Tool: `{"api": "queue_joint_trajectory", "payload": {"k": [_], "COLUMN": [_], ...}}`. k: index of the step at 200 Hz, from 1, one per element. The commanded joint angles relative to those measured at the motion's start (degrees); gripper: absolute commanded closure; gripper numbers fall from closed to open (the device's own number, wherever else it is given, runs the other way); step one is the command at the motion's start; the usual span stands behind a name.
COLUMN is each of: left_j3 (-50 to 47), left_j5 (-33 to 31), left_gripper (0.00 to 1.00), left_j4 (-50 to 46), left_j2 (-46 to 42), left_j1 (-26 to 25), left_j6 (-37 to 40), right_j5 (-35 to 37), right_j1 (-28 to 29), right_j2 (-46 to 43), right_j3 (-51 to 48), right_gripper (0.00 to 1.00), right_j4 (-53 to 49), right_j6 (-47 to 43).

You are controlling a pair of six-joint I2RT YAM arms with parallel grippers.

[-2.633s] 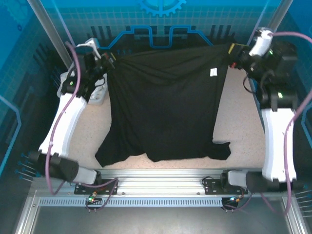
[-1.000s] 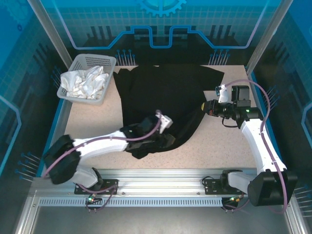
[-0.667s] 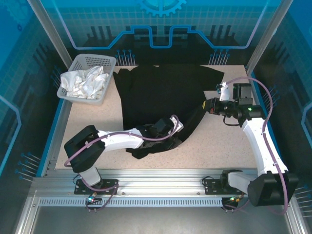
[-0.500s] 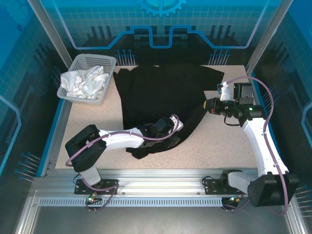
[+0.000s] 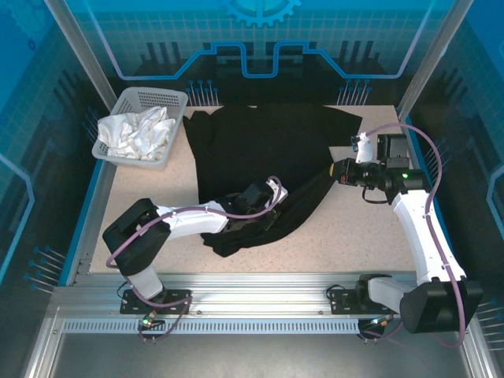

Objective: Fold the inside-out t-shirt

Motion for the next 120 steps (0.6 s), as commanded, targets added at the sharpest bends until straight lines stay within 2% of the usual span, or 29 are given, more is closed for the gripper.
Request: {"api": "queue_joint_trajectory", "payload": {"k": [1,8,28,33,42,57,70,79,96,120], "left_j3": [0.70,0.69,0.25,0.24,0.20,0.42,0.82,1.18,1.53,1.94], "left_j5": [2.82,3.30,4.46,5.02,5.75,6.65,6.74,6.87,7.26,9.22], "left_gripper": [0.92,1.00,1.00,1.00,1.00,1.00,1.00,1.00,1.00,1.00], "left_j4": [-0.36,-0.41,0.11,0.26,0.22,-0.21,-1.36,-2.41,-3.74,-4.45], "left_j2": [-1.97,-2.83,-5.93,-6.72,-8.05,-10.09,-11.57,-12.60,-14.53,-16.38], "left_j1": [0.61,0.63,1.18,1.45,1.99,2.74,3.17,3.36,3.88,5.65], "left_j6": [0.40,0.12,-1.52,-2.07,-3.09,-4.67,-5.45,-5.66,-6.39,-8.46], "right_j5": [1.72,2.54,6.11,7.38,10.06,18.65,28.68,32.00,29.05,21.72], "right_j1": [0.27,0.44,1.71,2.14,3.13,5.17,8.84,12.32,19.58,29.98], "right_j2": [1.05,1.35,2.54,3.01,4.26,6.96,6.24,3.13,-4.81,-10.31], "right_j3": [0.97,0.55,-1.13,-1.64,-1.74,0.53,1.75,0.35,-5.34,-14.72], "right_gripper": [1.00,1.00,1.00,0.97,0.88,0.64,0.51,0.43,0.20,0.18], "right_j4": [0.14,0.58,2.65,3.19,3.64,1.28,0.06,2.56,11.45,23.61], "right_j6": [-0.40,-0.27,-0.05,-0.23,-0.74,-2.31,-4.30,-6.51,-11.89,-15.56]}}
